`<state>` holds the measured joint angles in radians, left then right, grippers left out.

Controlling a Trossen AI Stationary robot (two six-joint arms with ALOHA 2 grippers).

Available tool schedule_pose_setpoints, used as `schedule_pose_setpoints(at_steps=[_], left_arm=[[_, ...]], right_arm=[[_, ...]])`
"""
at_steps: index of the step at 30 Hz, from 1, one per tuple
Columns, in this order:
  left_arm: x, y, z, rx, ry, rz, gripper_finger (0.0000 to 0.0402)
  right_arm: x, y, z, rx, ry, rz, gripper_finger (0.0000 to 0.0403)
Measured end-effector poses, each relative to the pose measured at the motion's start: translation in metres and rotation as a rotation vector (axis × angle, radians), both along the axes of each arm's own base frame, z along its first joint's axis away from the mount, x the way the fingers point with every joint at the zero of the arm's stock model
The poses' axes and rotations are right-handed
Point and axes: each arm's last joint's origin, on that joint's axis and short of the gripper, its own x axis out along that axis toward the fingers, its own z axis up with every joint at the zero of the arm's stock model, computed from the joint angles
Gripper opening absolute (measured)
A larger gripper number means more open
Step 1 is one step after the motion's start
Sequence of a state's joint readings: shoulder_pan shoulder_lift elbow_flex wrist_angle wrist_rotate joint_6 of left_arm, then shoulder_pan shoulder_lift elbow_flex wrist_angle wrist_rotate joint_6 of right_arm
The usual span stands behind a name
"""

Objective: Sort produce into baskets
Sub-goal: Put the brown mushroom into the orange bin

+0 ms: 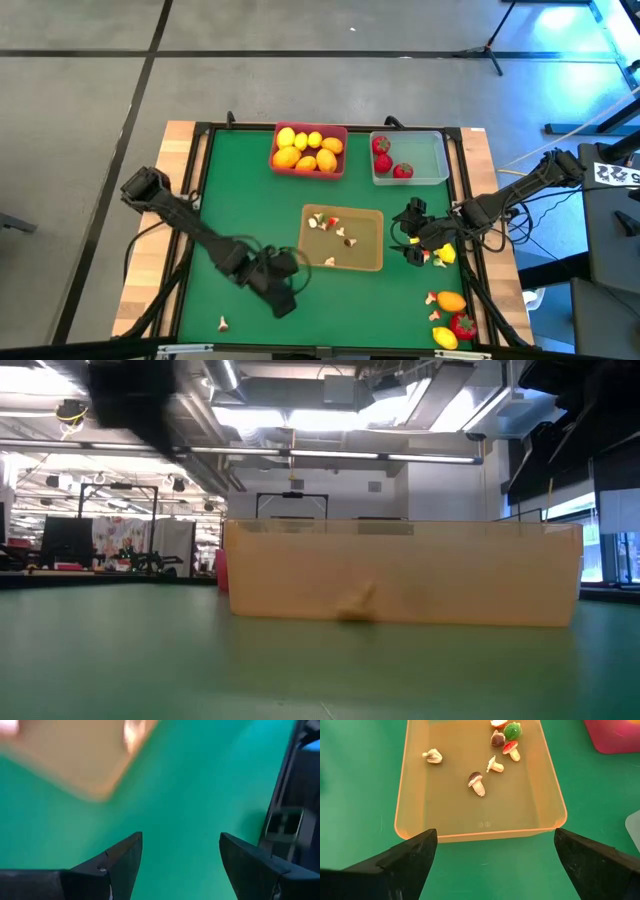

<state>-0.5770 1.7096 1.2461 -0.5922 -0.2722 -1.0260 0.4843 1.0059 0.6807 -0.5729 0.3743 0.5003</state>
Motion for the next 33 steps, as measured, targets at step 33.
schedule_pose_setpoints(at_steps=[33], left_arm=[[-0.118, -0.096, -0.068, -0.239, 0.642, 0.379, 0.0253]], right_arm=[[0.0, 0.0, 0.0, 0.009, 0.003, -0.011, 0.0399]])
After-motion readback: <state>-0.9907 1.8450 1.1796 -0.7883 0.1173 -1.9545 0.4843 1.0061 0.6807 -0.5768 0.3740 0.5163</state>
